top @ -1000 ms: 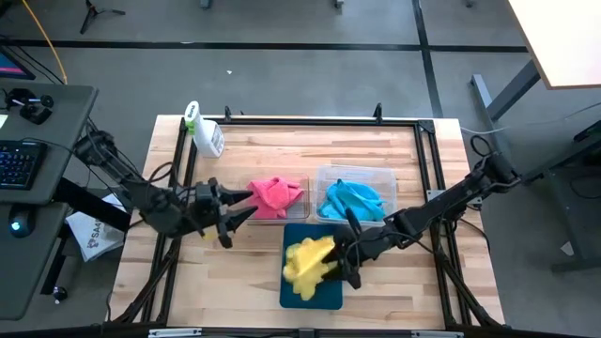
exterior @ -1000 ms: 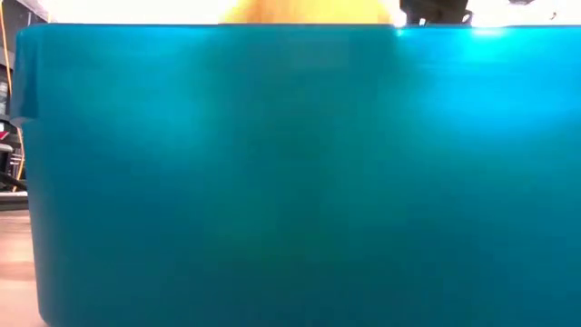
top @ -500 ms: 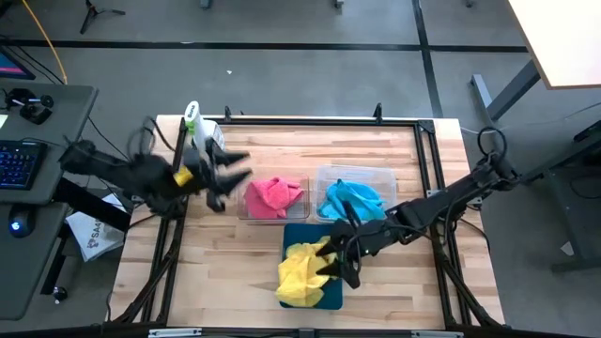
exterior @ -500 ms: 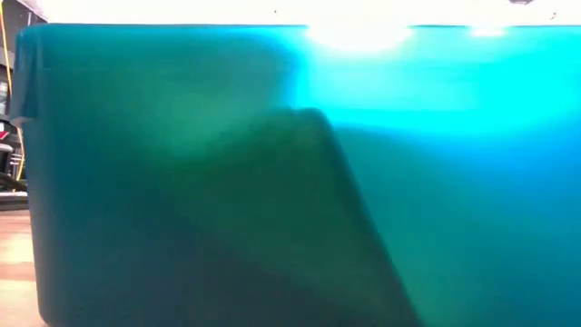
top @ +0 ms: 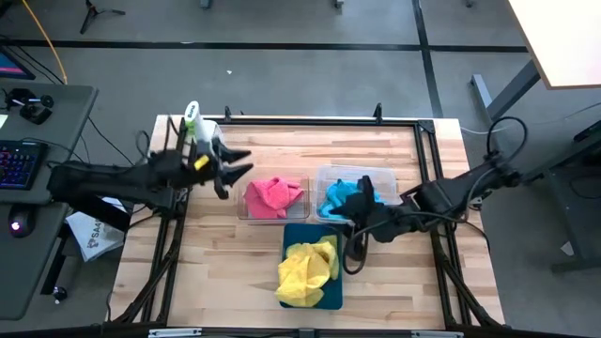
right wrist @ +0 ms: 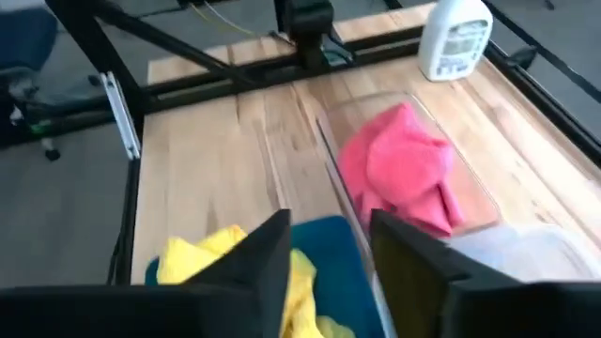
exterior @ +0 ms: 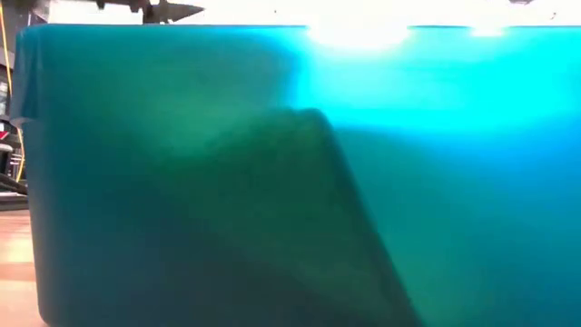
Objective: Sort microfiber towel by color & place in baskets
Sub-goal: Return to Home Position
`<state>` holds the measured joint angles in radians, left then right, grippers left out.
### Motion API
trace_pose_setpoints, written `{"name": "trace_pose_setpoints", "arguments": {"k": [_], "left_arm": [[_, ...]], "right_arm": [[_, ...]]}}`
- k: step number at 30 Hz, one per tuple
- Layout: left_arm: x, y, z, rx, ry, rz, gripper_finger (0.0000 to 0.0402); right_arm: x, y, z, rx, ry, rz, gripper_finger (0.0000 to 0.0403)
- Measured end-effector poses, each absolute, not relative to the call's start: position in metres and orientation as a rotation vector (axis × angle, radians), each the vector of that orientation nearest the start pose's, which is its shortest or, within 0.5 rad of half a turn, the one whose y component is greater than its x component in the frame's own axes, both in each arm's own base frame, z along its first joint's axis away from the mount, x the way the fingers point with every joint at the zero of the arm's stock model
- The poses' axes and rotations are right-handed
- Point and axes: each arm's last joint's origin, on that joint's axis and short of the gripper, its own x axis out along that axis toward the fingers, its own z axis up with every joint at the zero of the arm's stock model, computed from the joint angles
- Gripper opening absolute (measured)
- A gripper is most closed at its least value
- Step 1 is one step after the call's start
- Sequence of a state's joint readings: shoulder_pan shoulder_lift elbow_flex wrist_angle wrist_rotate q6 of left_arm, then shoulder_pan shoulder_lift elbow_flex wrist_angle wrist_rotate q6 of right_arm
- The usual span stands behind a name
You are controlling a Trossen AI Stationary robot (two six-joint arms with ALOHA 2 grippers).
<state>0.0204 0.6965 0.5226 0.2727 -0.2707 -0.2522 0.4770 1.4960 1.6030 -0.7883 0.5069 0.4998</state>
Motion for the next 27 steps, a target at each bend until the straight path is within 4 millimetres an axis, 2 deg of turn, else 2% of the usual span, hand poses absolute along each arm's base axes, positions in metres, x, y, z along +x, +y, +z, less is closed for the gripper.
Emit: {"name": "trace_pose_setpoints", "arguments": {"k": [4,7,12,15,18,20,23,27], "left_arm": [[0.156,0.005,0.249,-0.392,-0.261,0.230,0.0203],[0.143,0.003,0.225,-0.417,-0.345,0.230,0.0177],[0.124,0.004,0.204,-0.434,-0.392,0.232,0.0088],[0.119,0.004,0.198,-0.432,-0.356,0.241,0.0022],[0.117,0.004,0.191,-0.455,-0.284,0.253,0.0012],[0.116,0.004,0.188,-0.477,-0.258,0.254,0.0012],[0.114,0.004,0.188,-0.523,-0.256,0.248,0.0003],[0.113,0.004,0.188,-0.568,-0.265,0.243,0.0005]], "right_arm": [[0.267,0.124,0.392,0.210,0.621,-0.200,0.0066],[0.250,0.120,0.391,0.268,0.644,-0.224,0.0012],[0.215,0.115,0.400,0.385,0.584,-0.256,0.0020],[0.196,0.115,0.405,0.420,0.529,-0.278,0.0006],[0.177,0.116,0.401,0.462,0.482,-0.295,0.0005],[0.166,0.118,0.391,0.493,0.467,-0.303,0.0005],[0.156,0.123,0.365,0.562,0.466,-0.305,0.0001],[0.155,0.125,0.325,0.655,0.412,-0.264,0.0001]]}}
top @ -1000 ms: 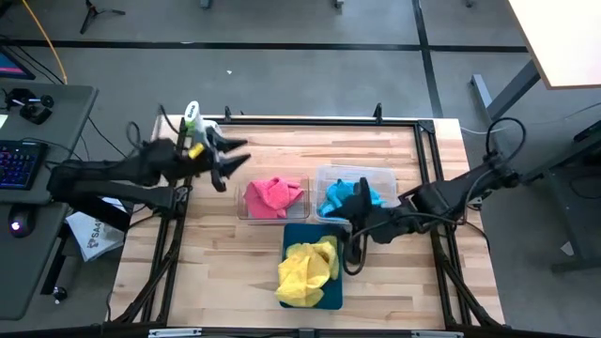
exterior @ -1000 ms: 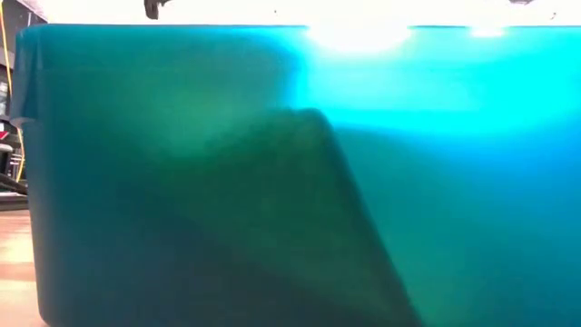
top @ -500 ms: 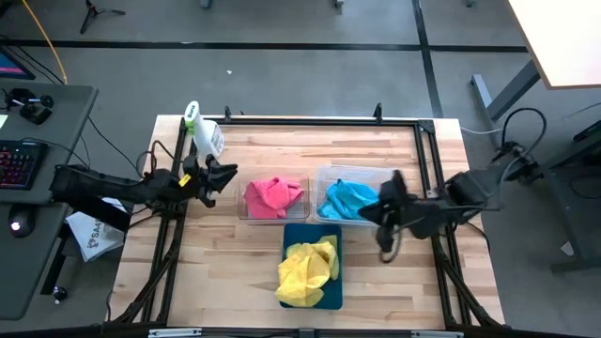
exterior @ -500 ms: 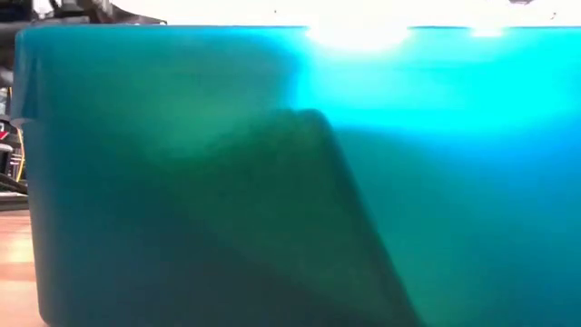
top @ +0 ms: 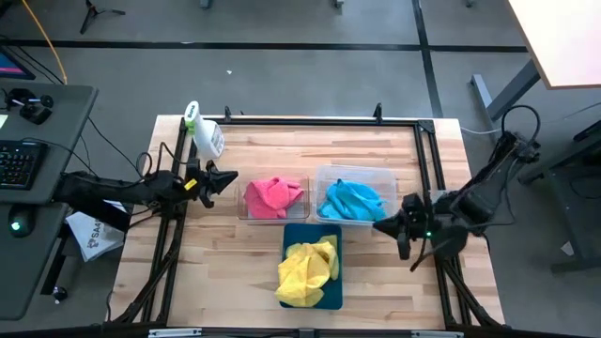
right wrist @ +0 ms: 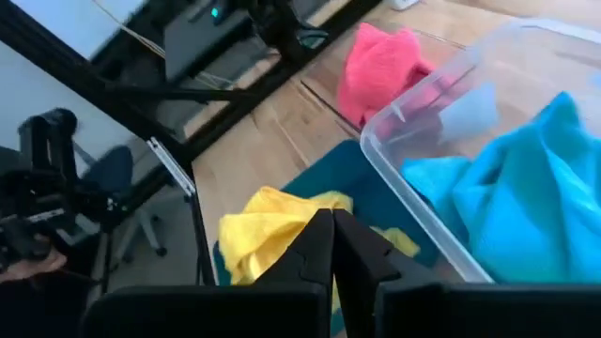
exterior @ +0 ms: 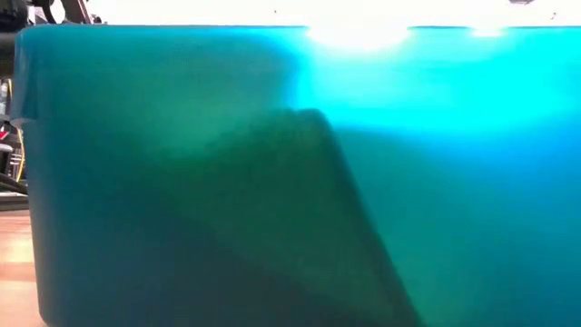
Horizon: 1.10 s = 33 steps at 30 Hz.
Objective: Sort microfiber towel by color & place in baskets
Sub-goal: Return to Home Position
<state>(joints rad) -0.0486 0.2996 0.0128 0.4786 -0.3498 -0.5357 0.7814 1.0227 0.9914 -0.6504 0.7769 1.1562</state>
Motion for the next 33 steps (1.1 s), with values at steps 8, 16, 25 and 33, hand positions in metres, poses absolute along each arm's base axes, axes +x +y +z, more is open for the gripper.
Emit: {"name": "trace_pose_setpoints", "arguments": {"k": [8,16,25,33], "left_arm": [[0.113,0.004,0.188,-0.579,-0.265,0.237,0.0007],[0.114,0.004,0.186,-0.575,-0.246,0.242,0.0007],[0.114,0.004,0.186,-0.575,-0.246,0.241,0.0007],[0.114,0.004,0.186,-0.575,-0.245,0.241,0.0007]], "right_arm": [[0.176,0.070,0.291,0.583,0.156,-0.005,0.0000],[0.145,0.010,0.287,0.346,0.107,0.047,0.0000],[0.100,0.000,0.247,0.349,0.015,0.055,0.0000],[0.100,-0.002,0.208,0.305,-0.180,0.037,0.0000]]}}
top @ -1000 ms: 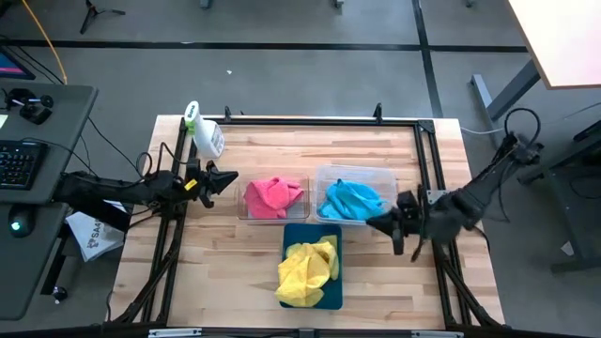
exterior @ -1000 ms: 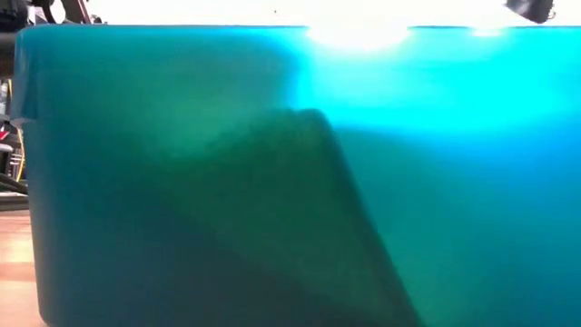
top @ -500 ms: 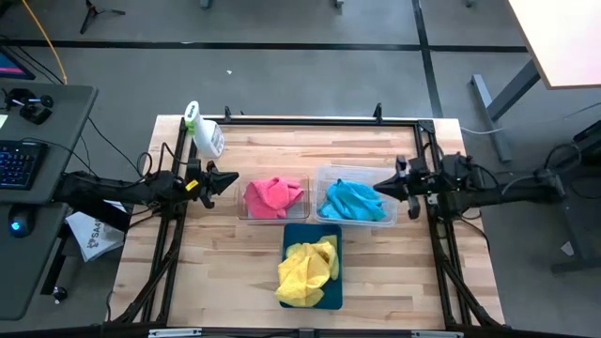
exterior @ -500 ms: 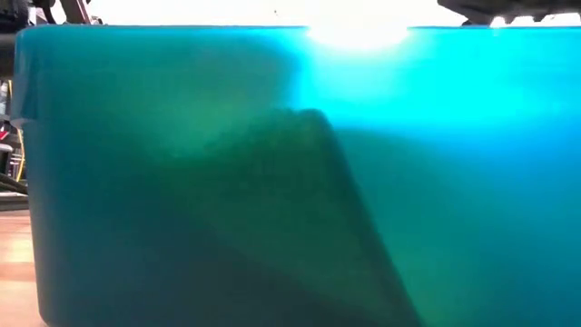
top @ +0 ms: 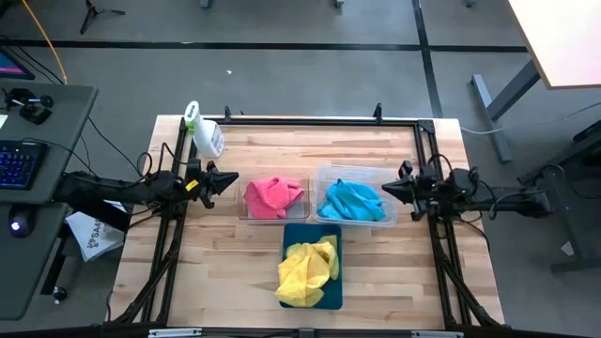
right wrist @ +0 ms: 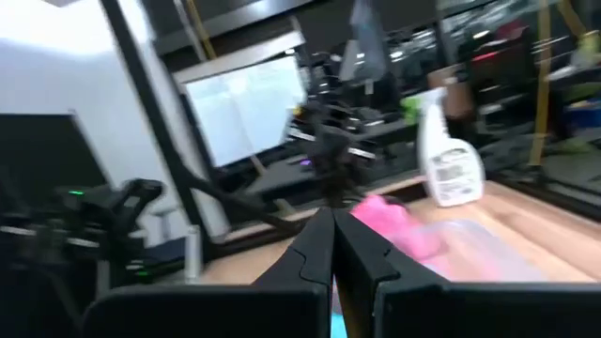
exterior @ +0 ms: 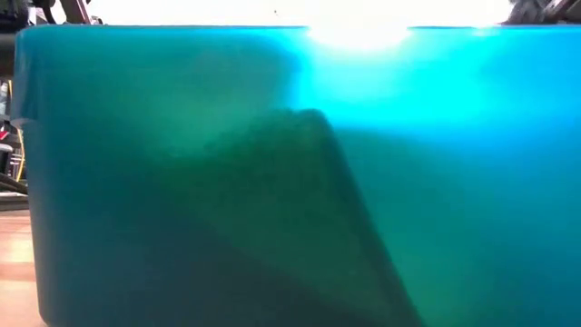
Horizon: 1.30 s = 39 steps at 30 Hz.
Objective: Sort microfiber towel by color & place in baskets
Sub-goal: Return to Home Position
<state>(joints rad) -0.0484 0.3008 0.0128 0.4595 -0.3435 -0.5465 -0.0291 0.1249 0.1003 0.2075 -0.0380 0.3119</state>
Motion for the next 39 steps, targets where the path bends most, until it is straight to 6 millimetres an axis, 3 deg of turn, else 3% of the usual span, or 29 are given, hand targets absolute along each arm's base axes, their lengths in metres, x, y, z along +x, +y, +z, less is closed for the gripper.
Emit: {"name": "trace_pose_setpoints", "arguments": {"k": [6,39], "left_arm": [[0.114,0.004,0.186,-0.575,-0.245,0.241,0.0007],[0.114,0.004,0.186,-0.575,-0.246,0.241,0.0007]], "right_arm": [[0.103,-0.004,0.185,0.283,-0.185,-0.026,0.0000],[0.105,-0.004,0.174,0.312,-0.067,-0.032,0.0000]]}}
